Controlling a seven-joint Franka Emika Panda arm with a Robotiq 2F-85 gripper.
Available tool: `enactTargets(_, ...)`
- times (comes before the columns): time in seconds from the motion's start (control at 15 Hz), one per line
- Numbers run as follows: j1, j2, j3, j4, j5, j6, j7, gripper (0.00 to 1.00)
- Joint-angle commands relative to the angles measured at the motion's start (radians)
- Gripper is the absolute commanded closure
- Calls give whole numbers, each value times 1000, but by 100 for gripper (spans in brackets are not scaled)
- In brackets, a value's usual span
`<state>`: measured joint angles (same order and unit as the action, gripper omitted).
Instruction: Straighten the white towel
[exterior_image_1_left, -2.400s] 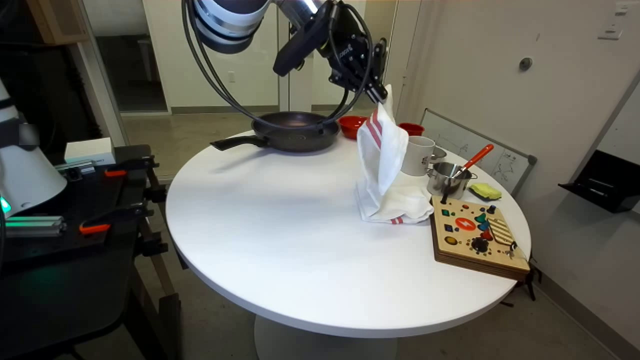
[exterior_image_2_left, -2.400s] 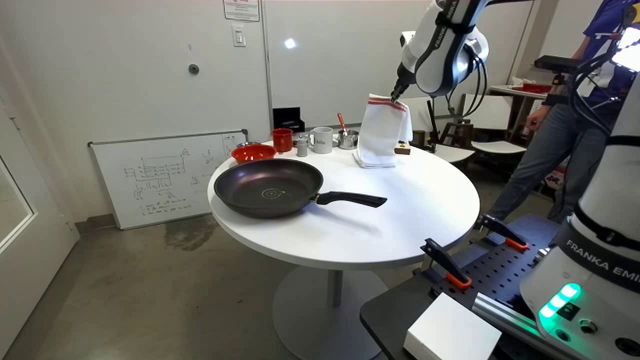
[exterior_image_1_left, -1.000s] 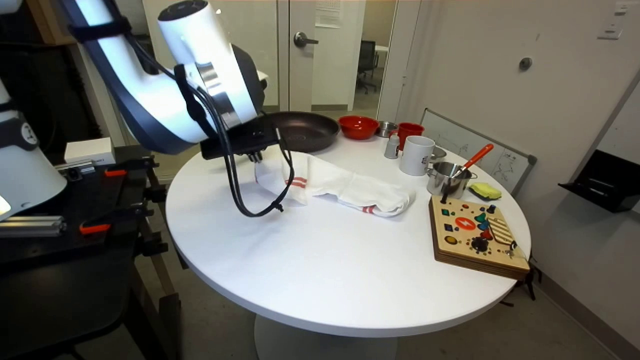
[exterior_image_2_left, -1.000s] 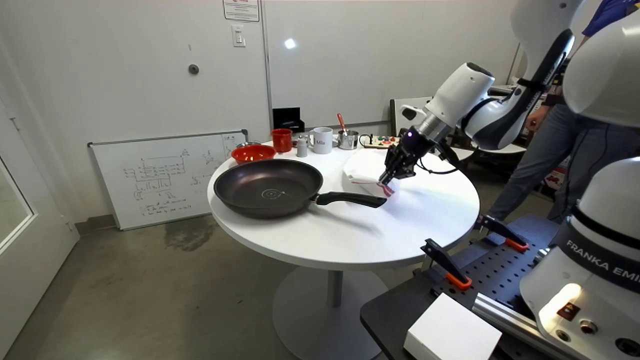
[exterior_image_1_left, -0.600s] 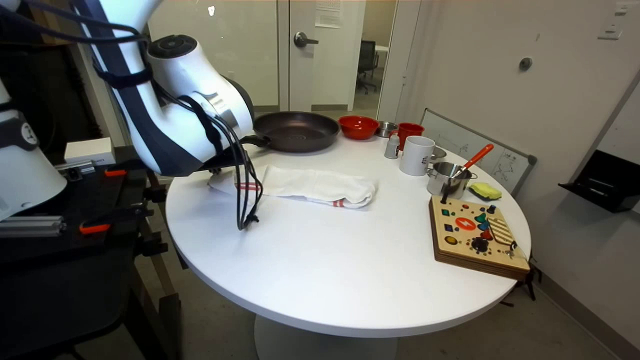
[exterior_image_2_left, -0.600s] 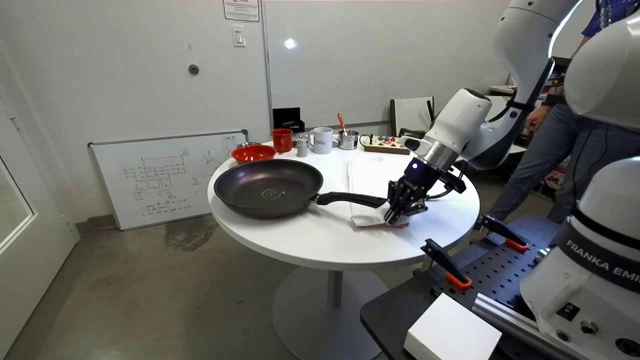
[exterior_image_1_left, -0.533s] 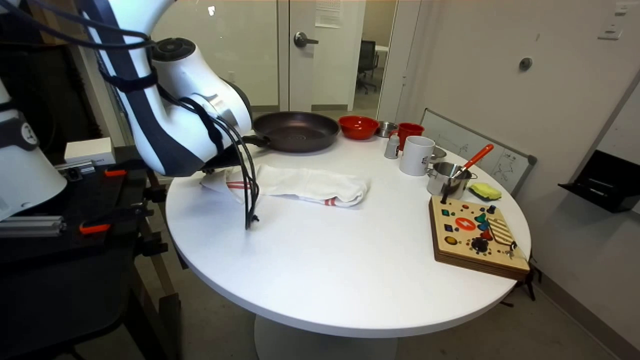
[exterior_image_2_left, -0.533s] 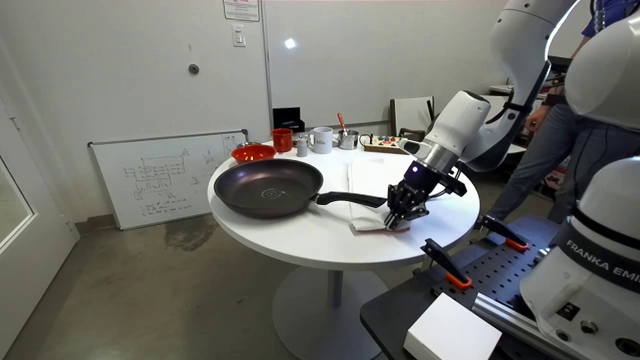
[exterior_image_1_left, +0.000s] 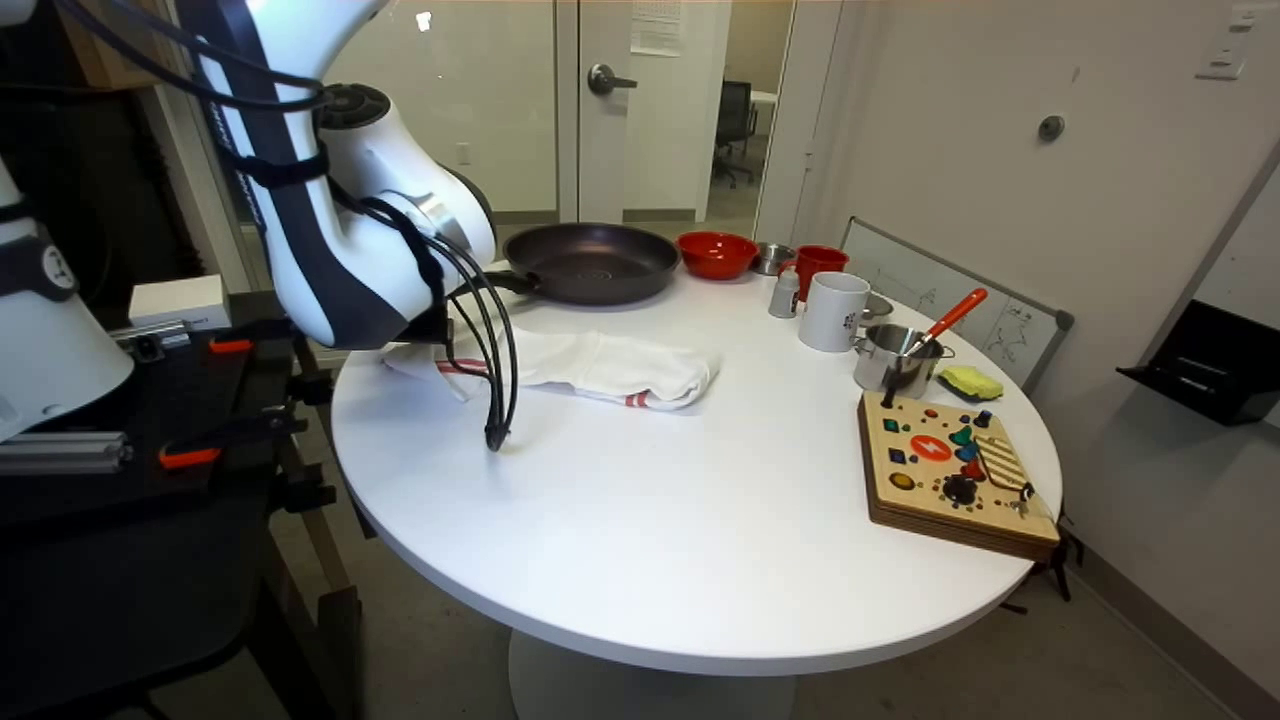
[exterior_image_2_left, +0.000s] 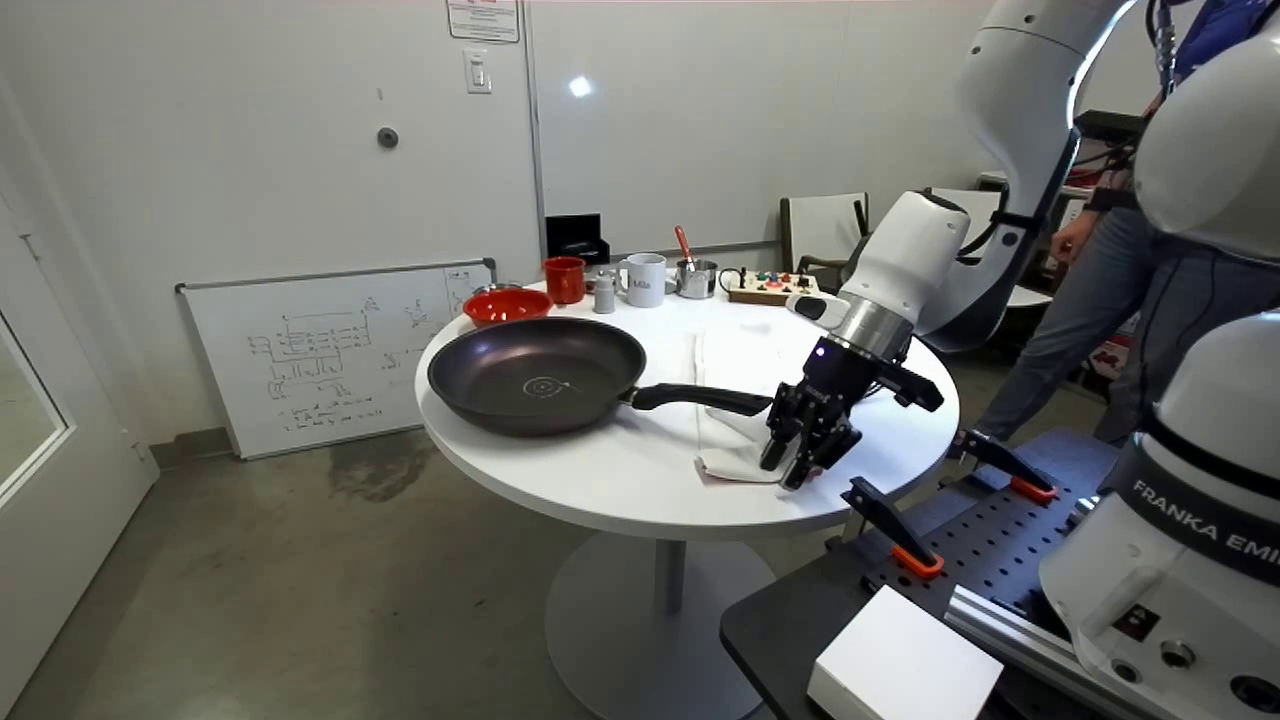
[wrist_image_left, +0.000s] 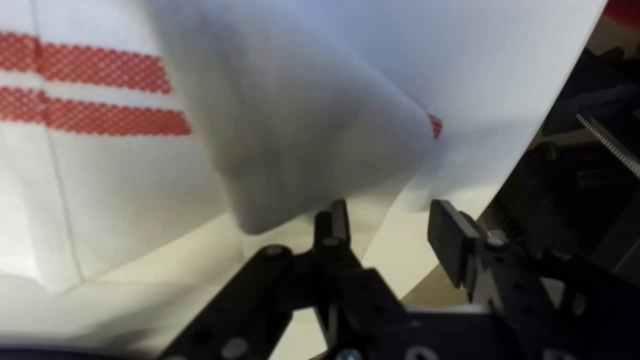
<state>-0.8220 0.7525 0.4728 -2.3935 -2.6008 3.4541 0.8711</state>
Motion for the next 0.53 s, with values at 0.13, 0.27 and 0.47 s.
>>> enactTargets(0.13,90,-31,-57,37,10,0,330,5)
enactTargets(0.27,144,-56,-92,47,8,0,455,0)
enactTargets(0.47,241,-84,-167,58,3,0,632,0)
